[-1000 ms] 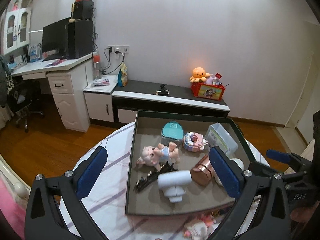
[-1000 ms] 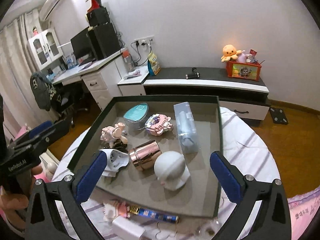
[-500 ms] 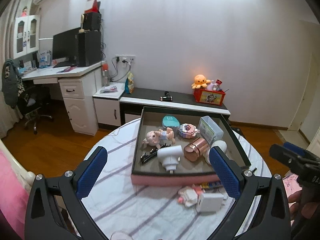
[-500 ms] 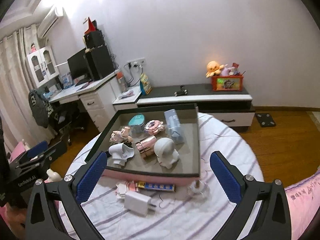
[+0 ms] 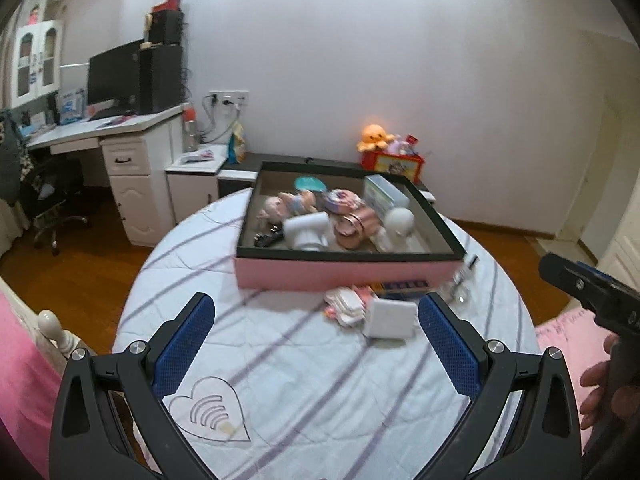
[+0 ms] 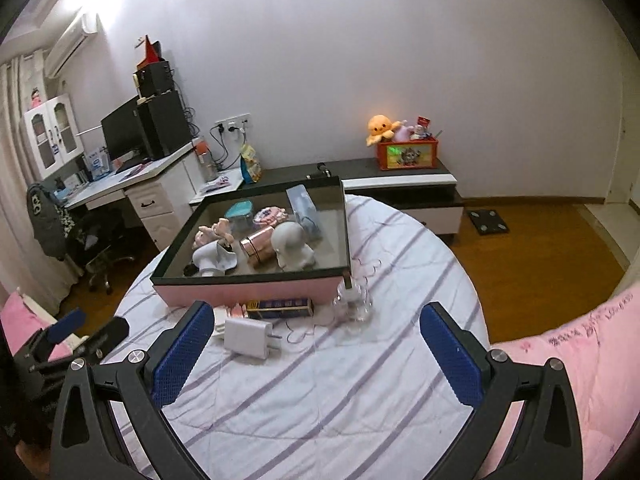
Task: Organize rigid objects
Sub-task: 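Withdraw both tools toward the white charger and glass diffuser bottle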
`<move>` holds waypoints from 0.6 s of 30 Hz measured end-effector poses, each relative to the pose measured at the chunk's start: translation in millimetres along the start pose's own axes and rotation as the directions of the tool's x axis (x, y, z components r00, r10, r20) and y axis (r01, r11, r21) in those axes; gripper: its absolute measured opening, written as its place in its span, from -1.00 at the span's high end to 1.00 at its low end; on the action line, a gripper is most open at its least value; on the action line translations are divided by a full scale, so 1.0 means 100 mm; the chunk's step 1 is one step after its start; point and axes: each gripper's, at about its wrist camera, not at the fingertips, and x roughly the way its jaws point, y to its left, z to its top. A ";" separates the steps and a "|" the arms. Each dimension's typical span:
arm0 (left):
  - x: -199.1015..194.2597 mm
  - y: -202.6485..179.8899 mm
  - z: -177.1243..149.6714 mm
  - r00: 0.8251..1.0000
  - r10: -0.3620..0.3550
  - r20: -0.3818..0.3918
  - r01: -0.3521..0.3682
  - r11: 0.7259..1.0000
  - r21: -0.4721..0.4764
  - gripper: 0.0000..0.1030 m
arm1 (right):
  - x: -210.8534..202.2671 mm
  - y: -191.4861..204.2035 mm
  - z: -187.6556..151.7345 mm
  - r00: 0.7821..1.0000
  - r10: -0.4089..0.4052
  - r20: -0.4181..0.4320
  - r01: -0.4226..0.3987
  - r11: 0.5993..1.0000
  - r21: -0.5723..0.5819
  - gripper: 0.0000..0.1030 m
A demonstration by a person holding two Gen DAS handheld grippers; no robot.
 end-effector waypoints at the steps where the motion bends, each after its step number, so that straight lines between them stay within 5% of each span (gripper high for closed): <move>1: 0.00 -0.02 -0.01 1.000 -0.003 -0.003 0.003 1.000 0.008 -1.00 | -0.01 0.00 -0.01 1.000 -0.002 0.000 0.002 1.000 0.005 -1.00; 8: 0.02 -0.10 -0.04 1.000 0.007 -0.005 -0.007 1.000 -0.004 -1.00 | 0.00 -0.05 -0.02 1.000 0.003 -0.007 -0.003 1.000 -0.009 -1.00; 18: 0.14 -0.36 -0.07 0.988 0.152 -0.016 -0.152 0.988 -0.006 -1.00 | 0.35 -0.23 0.07 0.990 0.135 -0.043 -0.136 0.990 -0.025 -1.00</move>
